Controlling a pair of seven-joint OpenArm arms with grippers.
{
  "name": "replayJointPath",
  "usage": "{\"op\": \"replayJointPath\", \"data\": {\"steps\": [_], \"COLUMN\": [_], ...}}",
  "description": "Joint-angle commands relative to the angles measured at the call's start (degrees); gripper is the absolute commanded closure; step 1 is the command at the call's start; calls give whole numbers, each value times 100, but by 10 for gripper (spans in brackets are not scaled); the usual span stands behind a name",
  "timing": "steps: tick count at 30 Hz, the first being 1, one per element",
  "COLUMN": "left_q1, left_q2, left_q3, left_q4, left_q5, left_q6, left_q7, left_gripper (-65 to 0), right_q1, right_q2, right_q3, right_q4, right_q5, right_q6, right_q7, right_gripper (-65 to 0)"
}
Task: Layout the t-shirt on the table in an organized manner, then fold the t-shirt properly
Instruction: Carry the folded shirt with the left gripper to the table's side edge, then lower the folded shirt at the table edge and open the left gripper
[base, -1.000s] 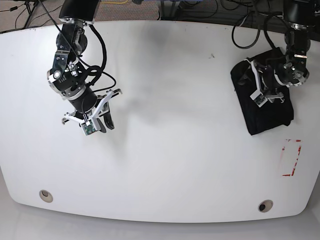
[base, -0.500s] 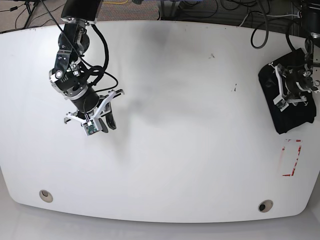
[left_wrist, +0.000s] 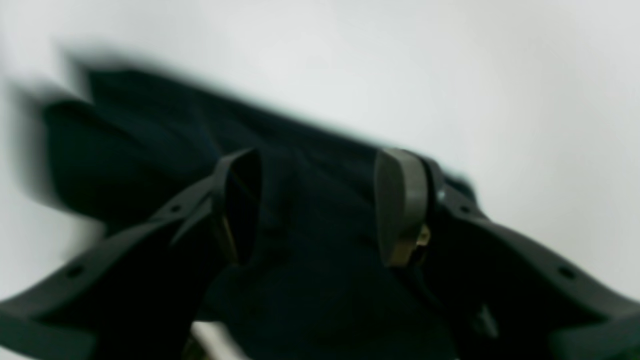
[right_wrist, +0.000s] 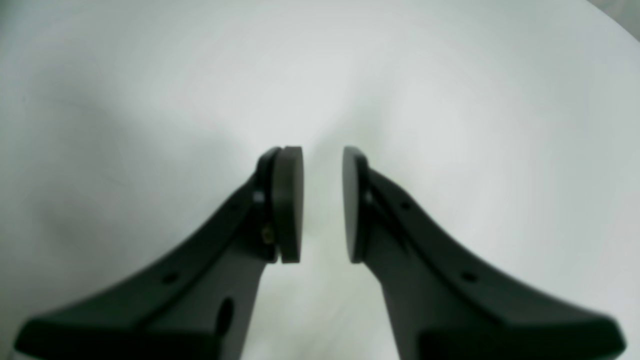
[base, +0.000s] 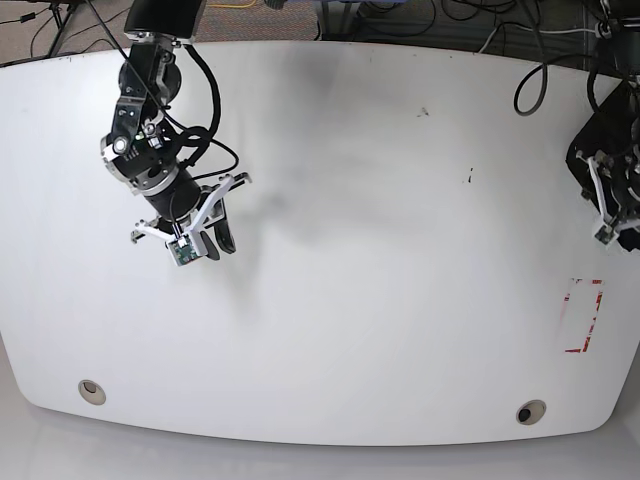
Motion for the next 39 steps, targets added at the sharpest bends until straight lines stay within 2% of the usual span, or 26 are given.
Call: {"op": "replayJointPath", "data": {"steps": [1,6,9,16,22,28,35,39], "left_q1": [-35,18,150,537,756,756,299,18], "left_q2": [62,185,378,914,1547,2128,2699,2866], "left_q3": [-227,-692,-1158,-3075,-4235,-4578,-4974,-5158], "left_q4": [335,986,1293,1566,1584,1592,1592,1601], "left_q5": [-97,-352,-466,-457,-88,246,563,703], "left_q6": [32,32,32,32,32,32,32,32], "left_q7": [188,627,1049,1691,1691,1506,1322,1313], "left_gripper": [-338,-338,-338,-338,-338,-338,-338,-338], "right_q1": [83,83,83,83,83,83,74,56], "right_q2": [37,37,37,37,37,37,37,37], "right_q3": [4,4,4,4,-5,-5,4,4], "right_q4": [120,120,120,120,120,120,112,112], "right_q5": [61,61,61,61,61,61,61,61], "right_q6": [16,16,16,16,69,482,504,504], "right_q7": [160,160,160,160,160,160,160,160], "right_gripper": [-136,-136,-136,-138,-138,-136,-136,-136]}}
